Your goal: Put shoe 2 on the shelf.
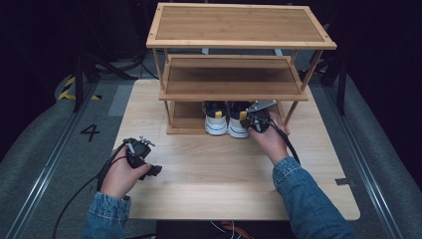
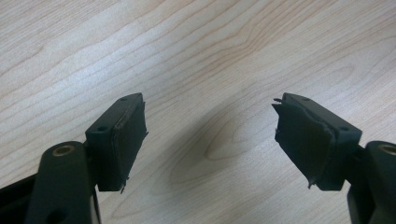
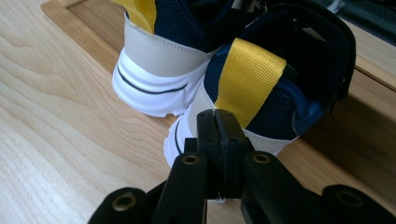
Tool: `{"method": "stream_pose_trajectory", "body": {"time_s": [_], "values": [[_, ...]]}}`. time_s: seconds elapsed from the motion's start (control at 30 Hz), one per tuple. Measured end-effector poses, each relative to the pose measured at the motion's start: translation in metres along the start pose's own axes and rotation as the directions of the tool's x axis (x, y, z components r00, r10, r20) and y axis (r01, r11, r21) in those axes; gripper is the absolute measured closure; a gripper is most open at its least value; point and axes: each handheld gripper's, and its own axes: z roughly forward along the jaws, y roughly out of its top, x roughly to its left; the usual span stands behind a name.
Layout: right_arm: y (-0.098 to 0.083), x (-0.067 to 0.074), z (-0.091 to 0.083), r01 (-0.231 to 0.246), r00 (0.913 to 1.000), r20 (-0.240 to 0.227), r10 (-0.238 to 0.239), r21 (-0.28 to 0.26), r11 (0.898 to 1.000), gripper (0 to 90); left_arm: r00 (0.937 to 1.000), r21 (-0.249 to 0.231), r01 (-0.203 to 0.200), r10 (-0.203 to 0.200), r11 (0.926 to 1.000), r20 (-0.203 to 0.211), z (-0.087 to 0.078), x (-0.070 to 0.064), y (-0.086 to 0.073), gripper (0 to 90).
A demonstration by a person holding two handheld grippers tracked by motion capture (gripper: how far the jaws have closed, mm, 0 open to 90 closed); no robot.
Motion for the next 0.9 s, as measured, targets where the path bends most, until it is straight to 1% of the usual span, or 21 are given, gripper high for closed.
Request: {"method": "stream_pose_trajectory", "body": {"time_s": [0.13,0.23,0.3,0.33,0.4,0.43,0.47,0.53,0.57,0.6,0.67,0.7,0.8,0.83,0.87,0.9], "values": [[0.000,-0.001,0.004,-0.002,1.0000,0.004,0.002,-0.015,1.000,89.7,1.0000,0.004,0.009,-0.009,0.9999,-0.002,0.000,0.001,-0.003,24.7],[-0.001,-0.001,0.011,0.003,0.9999,-0.010,-0.003,0.000,1.000,88.0,0.9999,0.001,0.013,-0.013,0.9999,-0.005,-0.001,0.001,-0.005,24.7],[-0.005,0.003,0.019,0.042,0.9991,-0.010,-0.042,0.004,0.999,88.3,0.9998,0.001,0.019,-0.019,0.9998,0.000,-0.001,0.001,-0.006,24.7],[-0.005,0.005,0.021,0.043,0.9991,-0.004,-0.043,-0.011,0.999,88.5,0.9997,0.002,0.023,-0.023,0.9997,-0.003,-0.001,0.002,-0.007,24.7],[-0.005,0.005,0.024,0.025,0.9995,-0.019,-0.025,-0.025,0.999,88.7,0.9997,0.004,0.023,-0.023,0.9997,-0.001,0.000,0.002,-0.009,24.7],[-0.004,0.004,0.025,0.025,0.9995,-0.018,-0.026,-0.030,0.999,88.8,0.9997,0.008,0.026,-0.026,0.9996,-0.005,0.000,0.003,-0.009,24.7],[-0.004,0.004,0.026,0.028,0.9995,-0.015,-0.028,-0.034,0.999,89.6,0.9996,0.008,0.027,-0.027,0.9996,-0.004,0.000,0.003,-0.010,24.7],[-0.002,0.004,0.027,0.024,0.9994,-0.025,-0.024,-0.032,0.999,89.2,0.9996,0.009,0.029,-0.029,0.9995,-0.003,0.000,0.003,-0.011,24.7],[-0.001,0.005,0.028,0.029,0.9993,-0.023,-0.030,-0.030,0.999,88.7,0.9997,0.008,0.024,-0.024,0.9997,-0.003,0.000,0.004,-0.011,24.7],[-0.001,0.006,0.028,0.040,0.9991,-0.016,-0.040,-0.027,0.999,87.5,0.9995,0.008,0.032,-0.032,0.9995,-0.003,0.000,0.004,-0.012,24.7],[-0.001,0.007,0.025,0.055,0.9985,-0.004,-0.055,-0.028,0.998,86.5,0.9995,0.009,0.031,-0.031,0.9995,-0.004,0.000,0.005,-0.012,24.7],[-0.001,0.007,0.022,0.052,0.9986,-0.004,-0.052,-0.036,0.998,86.3,0.9994,0.010,0.035,-0.035,0.9994,-0.003,0.000,0.005,-0.012,24.7],[-0.002,0.005,0.010,0.021,0.9997,-0.011,-0.021,-0.061,0.998,85.8,0.9995,0.004,0.030,-0.030,0.9995,-0.002,0.000,0.004,-0.010,24.7],[-0.002,0.002,0.001,0.009,0.9999,-0.008,-0.010,-0.068,0.998,85.1,0.9996,0.004,0.029,-0.029,0.9996,-0.001,-0.001,0.003,-0.009,24.7],[-0.003,0.001,-0.005,0.003,1.0000,-0.008,-0.003,-0.076,0.997,84.8,0.9996,0.002,0.027,-0.027,0.9996,0.002,-0.001,0.003,-0.007,24.7],[-0.003,0.001,-0.005,0.003,1.0000,-0.008,-0.003,-0.076,0.997,84.8,0.9996,0.002,0.027,-0.027,0.9996,0.002,-0.001,0.003,-0.007,24.7]]}}
